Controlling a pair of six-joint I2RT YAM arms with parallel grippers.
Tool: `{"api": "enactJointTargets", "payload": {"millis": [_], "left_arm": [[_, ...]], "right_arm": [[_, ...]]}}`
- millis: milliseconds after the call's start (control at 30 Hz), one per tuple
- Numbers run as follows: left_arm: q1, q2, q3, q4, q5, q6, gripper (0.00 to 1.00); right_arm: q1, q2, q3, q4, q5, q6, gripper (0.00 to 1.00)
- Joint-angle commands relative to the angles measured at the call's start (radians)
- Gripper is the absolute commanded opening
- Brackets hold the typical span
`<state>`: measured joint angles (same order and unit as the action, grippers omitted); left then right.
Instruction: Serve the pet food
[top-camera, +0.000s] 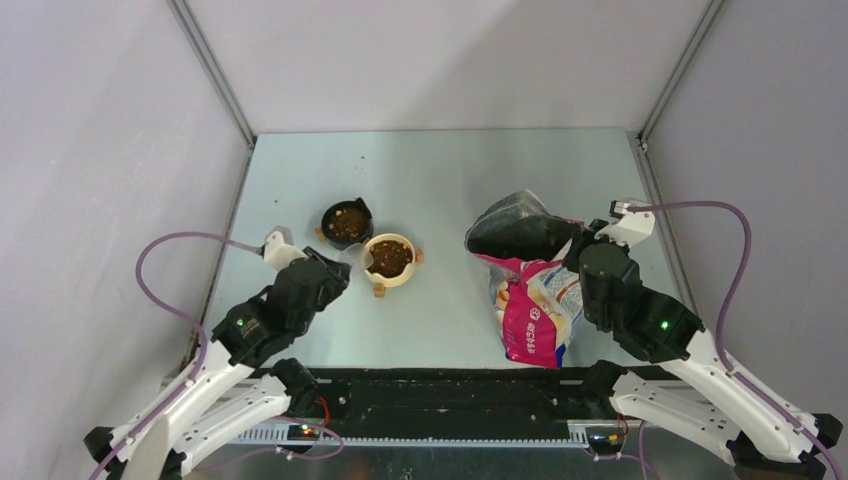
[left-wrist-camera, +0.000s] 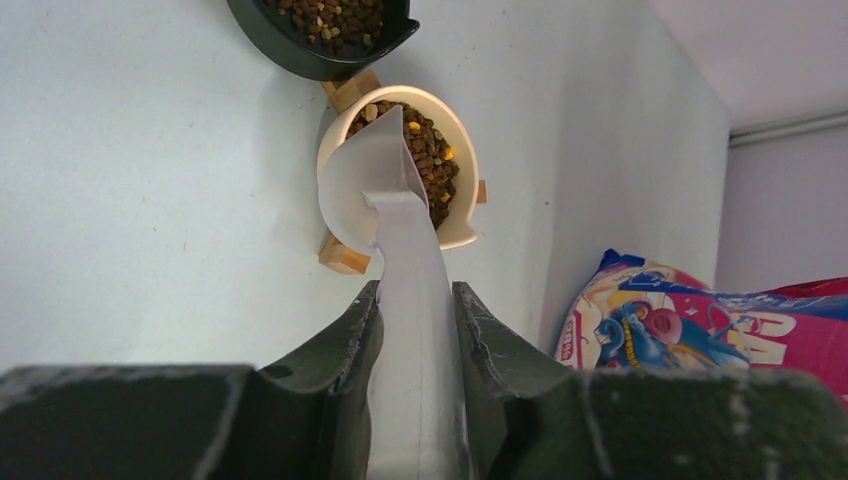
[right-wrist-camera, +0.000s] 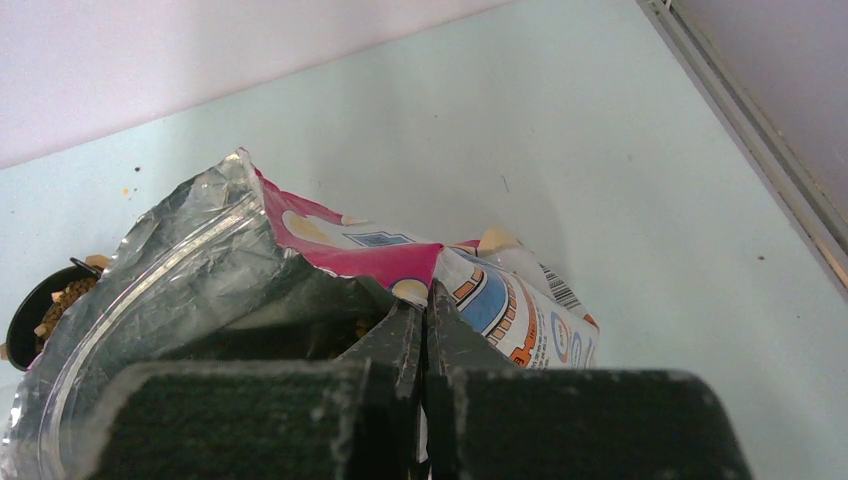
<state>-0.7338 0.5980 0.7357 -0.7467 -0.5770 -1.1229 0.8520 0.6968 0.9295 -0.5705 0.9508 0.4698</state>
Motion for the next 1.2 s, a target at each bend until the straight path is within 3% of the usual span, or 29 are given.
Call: {"api": "enactJointTargets", "payload": {"millis": [0,267,700,867,1167], "left_arm": [[0.006,0.06,0.081,0.06,0.017,0.106,0.0],[0.006,0.233,0.201,0.072,0.081,0.293,0.0],[0.007,0.306,0.27,0.036,0.068,0.339,0.0],[0.005,0.15,0.168,0.066,-0.031,0.218,0.0],[0.006,-0.292,-0.194,0.065,-0.194,-0.273,0.0]], "right_arm": [[-0.014,0.011,0.004,0.045,0.018,0.015,0.0],[-0.015,0.016,0.005,0.037,0.014,0.014,0.0],[-0.023,0.026,0.005,0.039,0.011,0.01,0.0],[-0.027,0.026,0.005,0.04,0.008,0.01,0.0],[-0.033,0.034,0.005,0.049,-0.02,0.013,0.0]]}}
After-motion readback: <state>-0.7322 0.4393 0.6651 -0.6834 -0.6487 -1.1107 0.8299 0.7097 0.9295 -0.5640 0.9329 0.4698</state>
